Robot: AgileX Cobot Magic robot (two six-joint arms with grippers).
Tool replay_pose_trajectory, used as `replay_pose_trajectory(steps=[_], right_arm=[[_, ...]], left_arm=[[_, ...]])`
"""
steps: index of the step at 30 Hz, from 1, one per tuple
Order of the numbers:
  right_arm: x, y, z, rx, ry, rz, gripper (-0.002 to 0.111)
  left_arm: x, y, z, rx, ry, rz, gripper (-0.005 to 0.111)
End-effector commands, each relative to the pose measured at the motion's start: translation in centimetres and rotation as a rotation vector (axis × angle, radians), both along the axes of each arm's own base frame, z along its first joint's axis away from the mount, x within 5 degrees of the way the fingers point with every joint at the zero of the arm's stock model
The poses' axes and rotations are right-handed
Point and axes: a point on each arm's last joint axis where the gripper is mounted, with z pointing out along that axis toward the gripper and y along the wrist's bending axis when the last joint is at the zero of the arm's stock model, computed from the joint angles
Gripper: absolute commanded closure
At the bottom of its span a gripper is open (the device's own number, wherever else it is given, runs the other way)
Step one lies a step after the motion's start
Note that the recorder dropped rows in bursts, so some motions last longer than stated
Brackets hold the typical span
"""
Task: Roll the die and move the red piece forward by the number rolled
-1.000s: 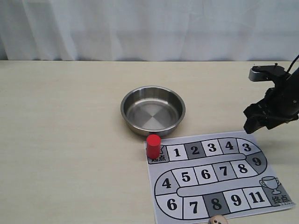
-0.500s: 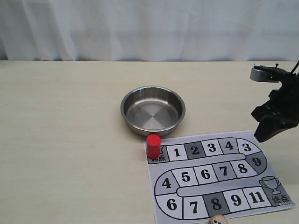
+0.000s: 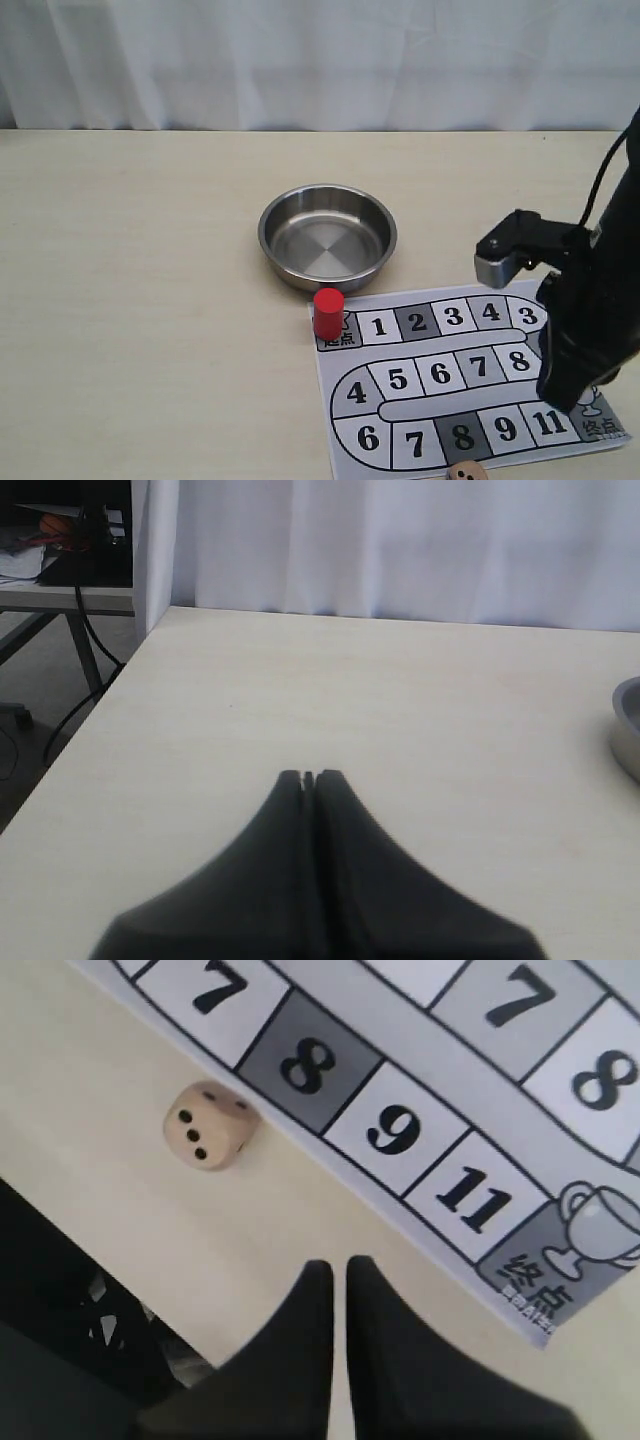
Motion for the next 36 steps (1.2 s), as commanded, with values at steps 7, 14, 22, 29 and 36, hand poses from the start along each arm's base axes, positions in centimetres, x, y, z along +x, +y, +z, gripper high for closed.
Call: replay_pose_trajectory(steps=[7,14,22,29,36], right_arm=[[-6.0,0.6,-5.3,0.004,-0.073,0.083,0.104],[-5.9,0.9,-6.1,0.060,-0.152,0.040,0.104],[-5.6,1.1,-7.2,0.060,-0.119,0.047,0.104],[-5.6,1.1,-7.3,0.059,-0.117,0.048,0.104],[-5.6,1.1,-7.3,0.059,-0.117,0.048,0.104]], left_arm=[[0.0,0.0,0.4,0.001,-0.020,-0.007,0.107],[0.0,0.0,0.4,0.001,-0.020,-0.007,0.107],[0.0,0.0,0.4,0.001,-0.020,-0.007,0.107],[0.0,0.0,0.4,0.001,-0.020,-0.007,0.107],[0.0,0.0,0.4,0.001,-0.020,-0.007,0.107]])
